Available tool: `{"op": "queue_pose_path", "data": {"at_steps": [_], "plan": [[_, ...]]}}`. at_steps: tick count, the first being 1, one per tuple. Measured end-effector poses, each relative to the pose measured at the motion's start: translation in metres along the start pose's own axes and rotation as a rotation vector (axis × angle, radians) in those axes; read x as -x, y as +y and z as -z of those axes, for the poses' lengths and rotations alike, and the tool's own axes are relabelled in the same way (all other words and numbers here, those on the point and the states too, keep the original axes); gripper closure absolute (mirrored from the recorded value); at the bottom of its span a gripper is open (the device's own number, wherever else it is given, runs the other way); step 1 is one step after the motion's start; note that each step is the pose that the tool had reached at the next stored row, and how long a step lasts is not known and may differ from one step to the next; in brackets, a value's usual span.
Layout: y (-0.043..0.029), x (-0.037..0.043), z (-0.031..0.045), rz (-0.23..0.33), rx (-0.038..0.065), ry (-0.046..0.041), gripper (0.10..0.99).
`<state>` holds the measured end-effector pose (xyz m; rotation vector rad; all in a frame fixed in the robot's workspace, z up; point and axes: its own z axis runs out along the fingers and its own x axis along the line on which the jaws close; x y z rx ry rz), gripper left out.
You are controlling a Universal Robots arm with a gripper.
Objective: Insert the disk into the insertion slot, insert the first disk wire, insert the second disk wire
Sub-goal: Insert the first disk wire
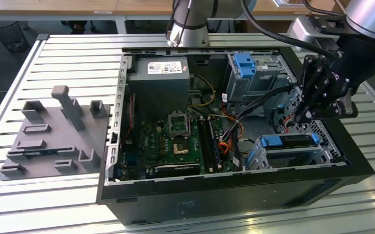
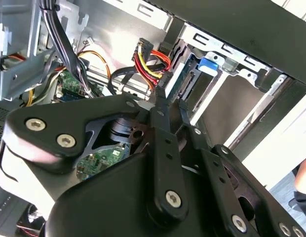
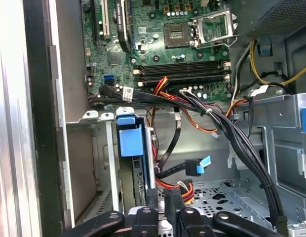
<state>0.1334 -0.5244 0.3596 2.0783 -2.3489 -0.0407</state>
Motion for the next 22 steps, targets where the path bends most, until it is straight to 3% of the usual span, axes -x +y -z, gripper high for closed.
{"op": "queue_pose_path", "data": {"at_steps": [14, 22], "plan": [[-0.0039, 0.0096, -0.0065, -0.048, -0.001, 0.0002, 0.839], [-0.0042, 0.0127, -0.0115, -0.073, -0.006, 0.0242, 0.839]]}}
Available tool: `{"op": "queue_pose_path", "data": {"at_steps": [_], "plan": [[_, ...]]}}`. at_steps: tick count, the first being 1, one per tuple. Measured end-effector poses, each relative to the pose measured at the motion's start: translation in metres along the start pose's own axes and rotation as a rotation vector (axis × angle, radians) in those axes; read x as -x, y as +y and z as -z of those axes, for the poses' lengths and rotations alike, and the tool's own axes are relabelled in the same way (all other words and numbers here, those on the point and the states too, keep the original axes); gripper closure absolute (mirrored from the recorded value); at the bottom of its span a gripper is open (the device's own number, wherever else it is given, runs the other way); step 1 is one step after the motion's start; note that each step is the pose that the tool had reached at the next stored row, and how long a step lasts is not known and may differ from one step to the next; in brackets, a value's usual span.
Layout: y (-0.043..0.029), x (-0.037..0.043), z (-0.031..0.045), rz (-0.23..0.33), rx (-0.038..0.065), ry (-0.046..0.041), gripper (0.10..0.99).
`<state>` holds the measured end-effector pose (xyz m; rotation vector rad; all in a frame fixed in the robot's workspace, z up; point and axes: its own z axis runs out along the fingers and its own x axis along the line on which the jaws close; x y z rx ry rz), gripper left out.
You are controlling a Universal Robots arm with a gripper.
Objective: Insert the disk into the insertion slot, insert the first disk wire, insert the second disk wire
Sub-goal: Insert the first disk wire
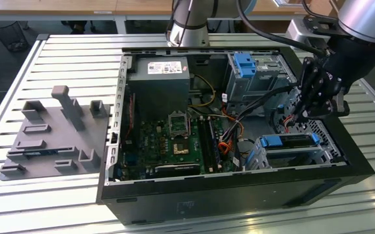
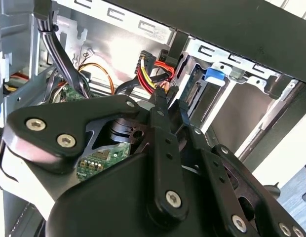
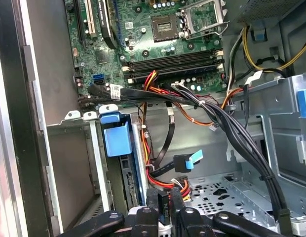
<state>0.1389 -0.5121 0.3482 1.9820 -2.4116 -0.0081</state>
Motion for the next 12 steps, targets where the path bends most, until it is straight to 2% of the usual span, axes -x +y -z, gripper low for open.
{"op": "queue_pose_path", "data": {"at_steps": [4, 5, 6, 12], "plan": [[-0.0001, 0.0009, -0.0009, -0.003, -0.001, 0.0029, 0.855], [-0.0001, 0.0009, -0.0010, -0.003, -0.001, 0.0030, 0.910], [-0.0001, 0.0010, -0.0012, 0.001, -0.001, 0.0030, 0.910], [-0.0001, 0.0010, -0.0023, 0.108, -0.003, 0.0046, 0.910]]}}
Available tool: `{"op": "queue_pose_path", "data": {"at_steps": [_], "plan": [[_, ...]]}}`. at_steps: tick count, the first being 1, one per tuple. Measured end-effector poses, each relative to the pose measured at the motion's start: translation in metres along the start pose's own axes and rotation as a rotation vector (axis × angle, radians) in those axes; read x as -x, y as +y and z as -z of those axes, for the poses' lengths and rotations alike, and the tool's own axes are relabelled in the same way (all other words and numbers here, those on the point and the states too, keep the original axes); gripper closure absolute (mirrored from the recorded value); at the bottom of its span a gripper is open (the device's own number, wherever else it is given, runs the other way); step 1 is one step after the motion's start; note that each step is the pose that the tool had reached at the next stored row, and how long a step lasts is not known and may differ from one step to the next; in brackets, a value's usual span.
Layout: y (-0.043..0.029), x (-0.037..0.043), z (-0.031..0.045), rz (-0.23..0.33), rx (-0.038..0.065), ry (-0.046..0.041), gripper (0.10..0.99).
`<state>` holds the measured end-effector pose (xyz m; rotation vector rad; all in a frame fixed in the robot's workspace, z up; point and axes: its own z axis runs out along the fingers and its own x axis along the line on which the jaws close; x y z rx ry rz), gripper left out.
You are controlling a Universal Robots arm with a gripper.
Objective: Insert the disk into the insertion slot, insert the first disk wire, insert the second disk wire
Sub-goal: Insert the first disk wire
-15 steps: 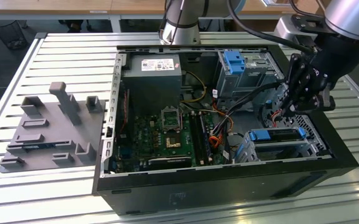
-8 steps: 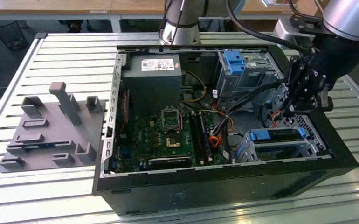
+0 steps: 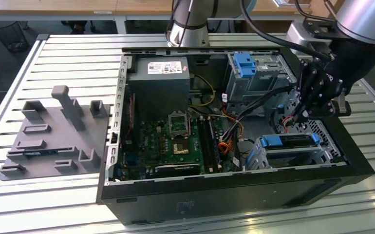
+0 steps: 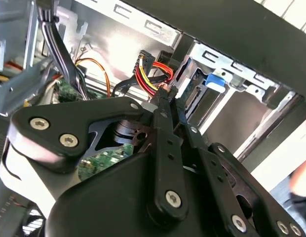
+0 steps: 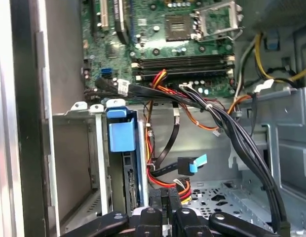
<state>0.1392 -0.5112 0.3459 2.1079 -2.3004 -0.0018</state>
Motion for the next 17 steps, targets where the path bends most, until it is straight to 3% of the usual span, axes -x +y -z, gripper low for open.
{"op": "queue_pose_path", "data": {"at_steps": [11, 17], "plan": [[0.0000, -0.0001, -0.0013, 0.175, -0.011, 0.0021, 0.910], [0.0042, -0.0035, -0.0020, 0.182, -0.030, 0.0005, 0.910]]}}
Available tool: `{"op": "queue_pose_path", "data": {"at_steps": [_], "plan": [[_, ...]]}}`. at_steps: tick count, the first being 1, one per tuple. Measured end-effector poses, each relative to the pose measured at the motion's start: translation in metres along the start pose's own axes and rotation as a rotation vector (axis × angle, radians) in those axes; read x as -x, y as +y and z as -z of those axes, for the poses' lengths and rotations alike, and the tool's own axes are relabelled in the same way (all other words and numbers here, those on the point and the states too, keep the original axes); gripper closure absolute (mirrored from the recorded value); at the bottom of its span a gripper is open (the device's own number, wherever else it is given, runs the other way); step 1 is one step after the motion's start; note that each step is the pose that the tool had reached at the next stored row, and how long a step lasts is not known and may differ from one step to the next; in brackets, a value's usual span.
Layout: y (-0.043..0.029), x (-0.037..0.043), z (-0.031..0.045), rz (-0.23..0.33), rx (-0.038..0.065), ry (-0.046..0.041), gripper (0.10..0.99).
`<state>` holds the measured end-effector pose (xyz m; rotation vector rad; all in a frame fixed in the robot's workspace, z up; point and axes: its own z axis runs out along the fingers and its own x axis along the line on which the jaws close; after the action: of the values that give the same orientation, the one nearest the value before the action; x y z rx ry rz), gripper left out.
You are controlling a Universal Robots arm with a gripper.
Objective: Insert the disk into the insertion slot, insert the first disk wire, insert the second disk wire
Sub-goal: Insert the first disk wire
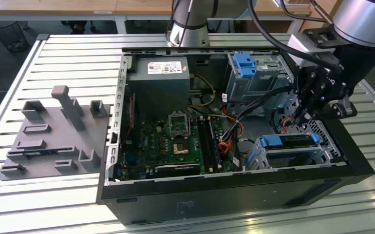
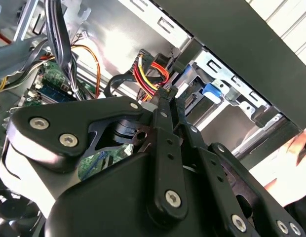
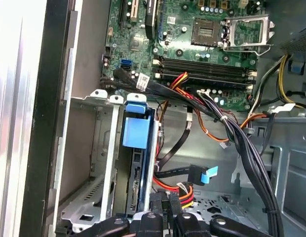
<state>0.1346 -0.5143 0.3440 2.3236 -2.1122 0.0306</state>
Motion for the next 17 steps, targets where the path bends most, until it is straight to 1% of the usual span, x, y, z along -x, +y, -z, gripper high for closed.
{"op": "queue_pose_path", "data": {"at_steps": [3, 7, 10, 17], "plan": [[0.0023, -0.0034, -0.0008, 0.000, -0.011, -0.0056, 0.910], [0.0055, -0.0078, -0.0013, 0.000, -0.023, -0.0089, 0.910], [0.0071, -0.0093, -0.0019, 0.000, -0.027, -0.0106, 0.910], [0.0076, -0.0111, -0.0051, -0.014, -0.028, -0.0100, 0.910]]}}
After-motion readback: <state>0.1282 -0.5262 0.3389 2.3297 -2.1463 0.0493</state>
